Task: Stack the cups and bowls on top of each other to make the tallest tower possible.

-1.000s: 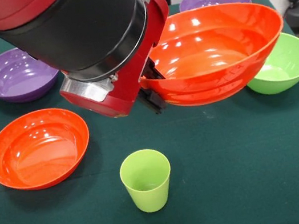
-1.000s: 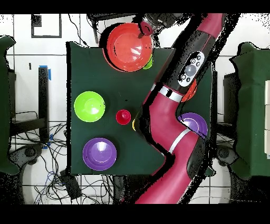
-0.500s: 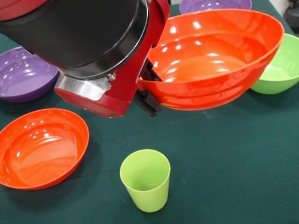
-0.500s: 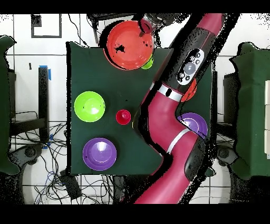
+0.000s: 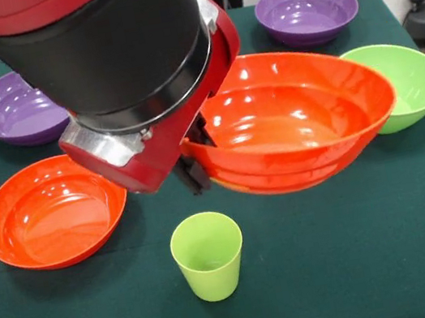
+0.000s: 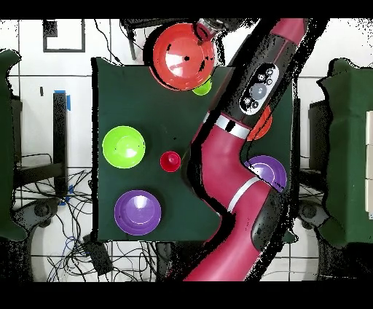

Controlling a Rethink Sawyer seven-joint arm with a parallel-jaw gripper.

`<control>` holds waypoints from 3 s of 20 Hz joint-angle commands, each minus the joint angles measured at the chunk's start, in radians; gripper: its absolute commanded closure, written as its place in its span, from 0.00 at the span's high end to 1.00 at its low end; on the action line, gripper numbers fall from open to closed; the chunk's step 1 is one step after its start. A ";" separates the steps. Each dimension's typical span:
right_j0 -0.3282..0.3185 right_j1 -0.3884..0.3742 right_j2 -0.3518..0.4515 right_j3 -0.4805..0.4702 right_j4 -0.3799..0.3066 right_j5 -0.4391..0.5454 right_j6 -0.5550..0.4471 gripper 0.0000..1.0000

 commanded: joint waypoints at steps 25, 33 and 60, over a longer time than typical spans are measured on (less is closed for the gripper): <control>0.006 0.040 0.143 -0.190 -0.471 0.173 -0.106 0.00; -0.001 0.065 0.197 -0.198 -0.509 0.268 -0.137 0.00; -0.033 0.112 0.303 -0.235 -0.515 0.228 -0.275 0.00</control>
